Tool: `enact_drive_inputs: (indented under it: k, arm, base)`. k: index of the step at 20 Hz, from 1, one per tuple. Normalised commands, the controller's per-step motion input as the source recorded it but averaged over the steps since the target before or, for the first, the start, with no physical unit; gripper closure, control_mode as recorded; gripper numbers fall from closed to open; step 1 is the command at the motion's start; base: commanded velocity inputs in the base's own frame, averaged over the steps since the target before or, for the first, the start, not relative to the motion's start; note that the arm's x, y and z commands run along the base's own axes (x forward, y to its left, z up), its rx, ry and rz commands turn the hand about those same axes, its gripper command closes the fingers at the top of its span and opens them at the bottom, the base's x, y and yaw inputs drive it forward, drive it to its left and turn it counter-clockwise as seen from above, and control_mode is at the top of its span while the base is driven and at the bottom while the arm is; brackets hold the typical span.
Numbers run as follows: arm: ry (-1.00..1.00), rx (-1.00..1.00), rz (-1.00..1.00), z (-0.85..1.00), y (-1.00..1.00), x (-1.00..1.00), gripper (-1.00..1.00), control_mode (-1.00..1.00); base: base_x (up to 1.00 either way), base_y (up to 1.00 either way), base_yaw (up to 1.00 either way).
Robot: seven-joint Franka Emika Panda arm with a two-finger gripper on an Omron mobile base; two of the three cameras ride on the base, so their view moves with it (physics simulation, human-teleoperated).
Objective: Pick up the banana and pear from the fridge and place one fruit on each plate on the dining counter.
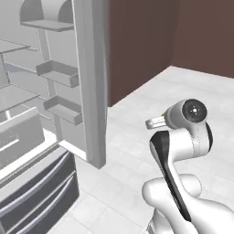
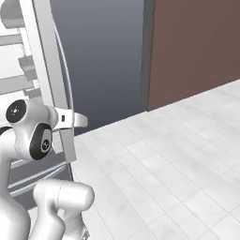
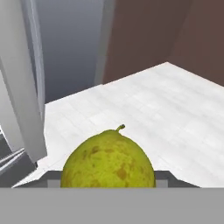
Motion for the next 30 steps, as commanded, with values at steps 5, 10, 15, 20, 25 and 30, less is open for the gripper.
enact_drive_inputs:
  k: [5, 10, 15, 20, 25, 30]
  arm:
    - [0.00, 0.00, 0.00, 0.00, 0.00, 0.00, 1.00, 1.00]
    - [0.00, 0.00, 0.00, 0.00, 0.00, 0.00, 1.00, 1.00]
    - [0.00, 0.00, 0.00, 0.00, 0.00, 0.00, 1.00, 1.00]
    - [0.00, 0.00, 0.00, 0.00, 0.00, 0.00, 1.00, 1.00]
    - [0.00, 0.00, 0.00, 0.00, 0.00, 0.00, 1.00, 1.00]
    - [0.00, 0.00, 0.00, 0.00, 0.00, 0.00, 1.00, 1.00]
  base:
    - [0.35, -0.27, -0.50]
    - [0.61, -0.02, -0.47]
    - [0.73, 0.00, -0.44]
    - [0.83, 0.14, -0.32]
    - [0.93, 0.27, -0.27]
    - [0.98, 0.30, -0.26]
